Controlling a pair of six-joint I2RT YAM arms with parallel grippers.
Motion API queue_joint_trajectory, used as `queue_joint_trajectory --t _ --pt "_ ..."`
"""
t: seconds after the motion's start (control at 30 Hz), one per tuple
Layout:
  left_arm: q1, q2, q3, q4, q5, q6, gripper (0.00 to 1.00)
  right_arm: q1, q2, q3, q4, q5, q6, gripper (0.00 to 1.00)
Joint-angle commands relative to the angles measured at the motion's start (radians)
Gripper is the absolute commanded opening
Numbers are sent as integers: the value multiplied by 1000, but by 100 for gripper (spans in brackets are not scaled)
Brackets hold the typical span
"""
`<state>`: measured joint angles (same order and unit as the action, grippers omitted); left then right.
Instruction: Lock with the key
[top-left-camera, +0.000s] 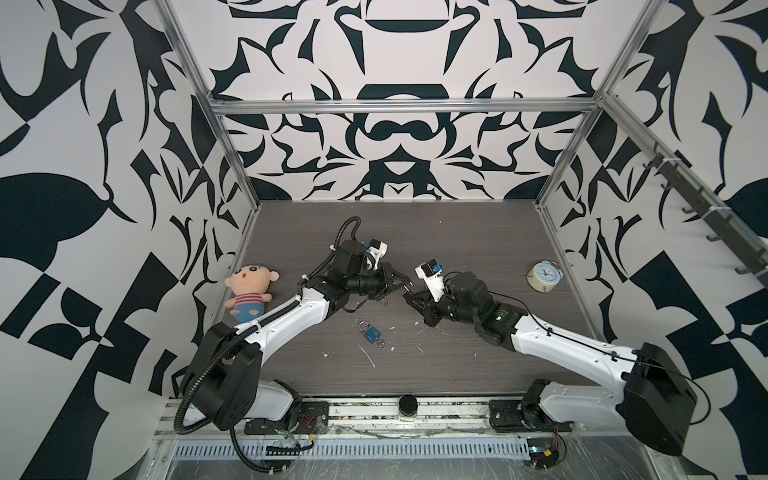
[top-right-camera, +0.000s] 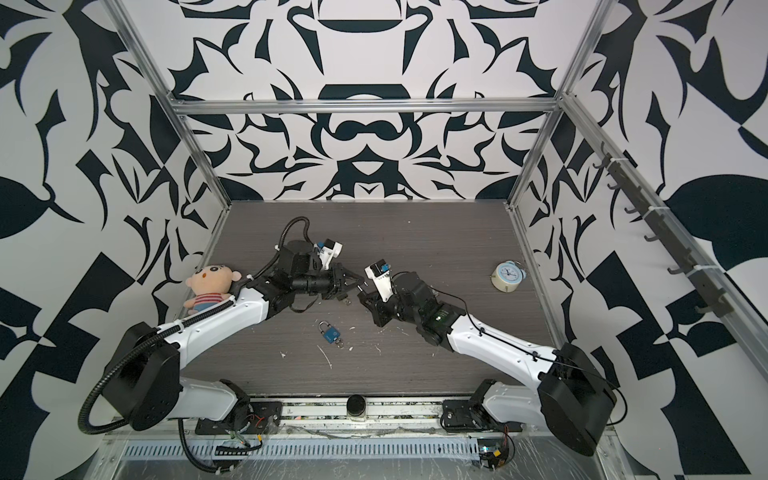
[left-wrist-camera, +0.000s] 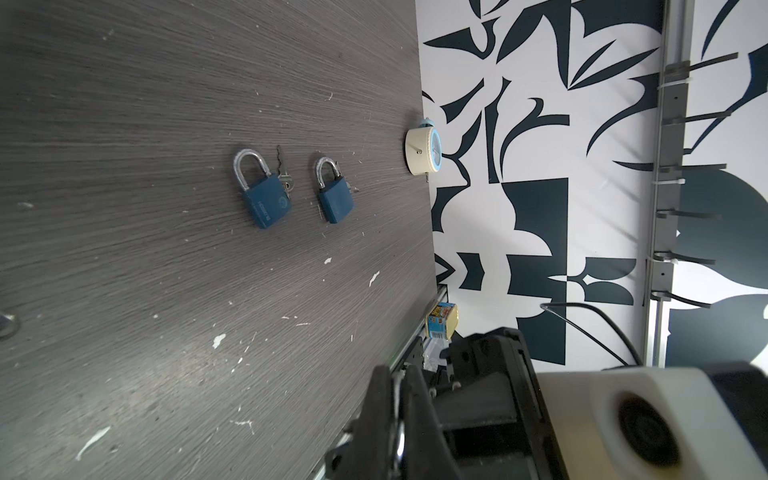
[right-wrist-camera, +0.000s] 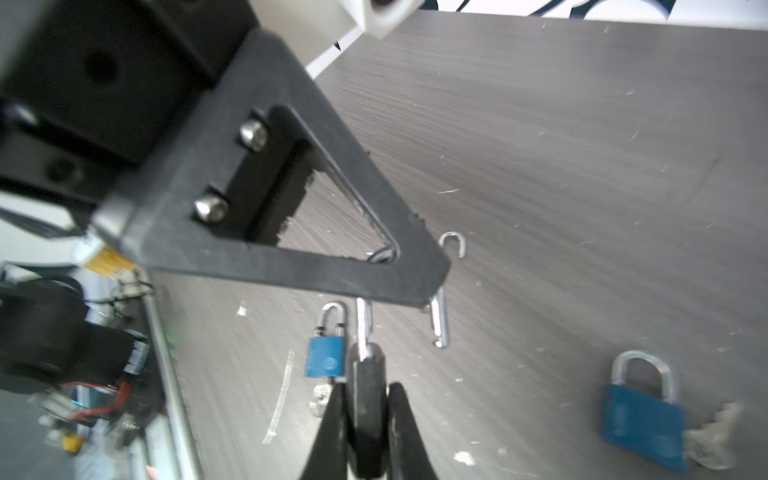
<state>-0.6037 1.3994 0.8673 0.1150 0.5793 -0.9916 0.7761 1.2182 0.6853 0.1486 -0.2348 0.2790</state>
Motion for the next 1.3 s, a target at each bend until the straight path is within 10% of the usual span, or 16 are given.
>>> queue_joint_trajectory --t 0.0,0.27,0.4,0.57,0.87,1.27 --pt "-6 -37 12 30 18 -6 0 -8 -13 35 41 24 8 0" --pt "4 -70 17 2 6 20 0 -14 -47 48 -20 -7 15 0" --pt "43 -114 42 -109 -39 99 47 -59 -51 81 -101 -131 41 0" --pt "76 -210 59 -270 -173 316 59 -168 -48 94 -159 -329 70 0" --pt "76 -251 -33 -60 39 431 55 -231 17 83 -92 -726 179 0" --pt "46 -66 19 4 292 456 48 -230 24 86 -71 -791 239 0"
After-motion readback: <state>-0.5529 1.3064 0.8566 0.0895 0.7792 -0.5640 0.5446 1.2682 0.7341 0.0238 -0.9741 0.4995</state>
